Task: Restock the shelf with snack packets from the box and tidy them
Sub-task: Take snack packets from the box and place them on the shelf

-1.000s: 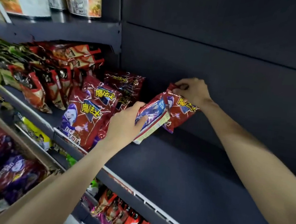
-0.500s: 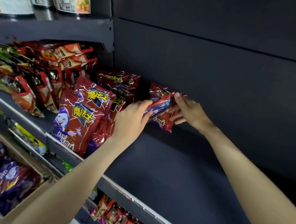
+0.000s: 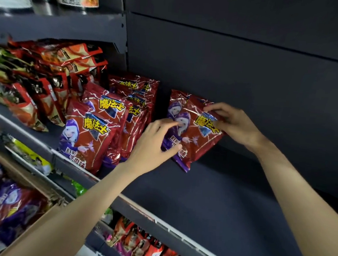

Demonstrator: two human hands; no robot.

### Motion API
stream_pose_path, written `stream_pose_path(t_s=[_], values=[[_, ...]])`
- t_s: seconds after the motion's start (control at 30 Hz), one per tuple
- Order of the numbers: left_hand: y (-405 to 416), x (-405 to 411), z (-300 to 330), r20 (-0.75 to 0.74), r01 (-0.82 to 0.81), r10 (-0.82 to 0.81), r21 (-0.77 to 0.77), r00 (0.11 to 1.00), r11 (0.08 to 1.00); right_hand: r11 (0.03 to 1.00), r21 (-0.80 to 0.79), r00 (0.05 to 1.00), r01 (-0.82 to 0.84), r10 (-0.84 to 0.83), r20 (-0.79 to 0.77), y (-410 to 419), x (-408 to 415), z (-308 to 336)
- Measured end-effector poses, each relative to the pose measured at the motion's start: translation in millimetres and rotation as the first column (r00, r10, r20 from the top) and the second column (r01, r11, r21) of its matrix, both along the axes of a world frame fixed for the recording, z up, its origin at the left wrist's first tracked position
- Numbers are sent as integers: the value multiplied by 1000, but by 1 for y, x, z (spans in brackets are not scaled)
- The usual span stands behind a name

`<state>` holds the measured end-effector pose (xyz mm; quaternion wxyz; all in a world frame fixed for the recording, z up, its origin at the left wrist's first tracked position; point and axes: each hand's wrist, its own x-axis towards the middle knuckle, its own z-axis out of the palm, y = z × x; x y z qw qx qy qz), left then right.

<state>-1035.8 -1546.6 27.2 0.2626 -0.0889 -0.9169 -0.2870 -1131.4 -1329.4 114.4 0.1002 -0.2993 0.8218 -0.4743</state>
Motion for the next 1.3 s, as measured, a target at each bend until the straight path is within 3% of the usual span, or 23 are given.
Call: stream_pose_path(t_s=[0.13, 0.27, 0.37, 0.43, 0.53, 0.63, 0.8, 0.9, 1.0, 1.1, 1.2, 1.3], values=[[5, -15, -1, 83, -131, 132, -21, 988, 991, 991, 77, 942, 113, -82, -324, -50, -12, -4], [15, -32, -5, 253, -178, 173, -5, 952, 984, 967, 152, 855, 203, -99, -508, -92, -28, -20], [14, -36, -2, 334, -213, 188, 42, 924, 976, 942, 75, 681, 328, -180, -710, -85, -22, -32], [14, -30, 2, 311, -188, 148, 103, 939, 977, 946, -35, 601, 323, -234, -764, -69, -6, -38], [14, -3, 13, 271, -139, 92, 159, 958, 978, 958, -39, 669, 285, -228, -708, -46, 25, -42], [8, 41, 26, 130, -177, 168, 61, 977, 982, 984, 37, 720, 175, -103, -686, -40, 59, -36], [-27, 136, 42, -313, -366, 288, -227, 905, 903, 960, 277, 629, -49, 245, -738, -71, 117, -16], [-63, 200, 39, -388, -435, 327, -232, 862, 870, 907, 344, 634, -245, 418, -651, -100, 149, -12], [-115, 266, 28, -271, -477, 410, -267, 871, 837, 853, 295, 628, -431, 518, -581, -140, 182, -17], [-179, 321, 6, 25, -494, 516, -250, 856, 832, 777, 285, 603, -562, 620, -502, -196, 208, -32], [-239, 363, -27, 269, -596, 637, -225, 722, 771, 701, 327, 560, -634, 708, -431, -263, 227, -54], [-293, 394, -61, 384, -681, 705, -225, 596, 697, 636, 454, 516, -624, 772, -371, -332, 243, -84]])
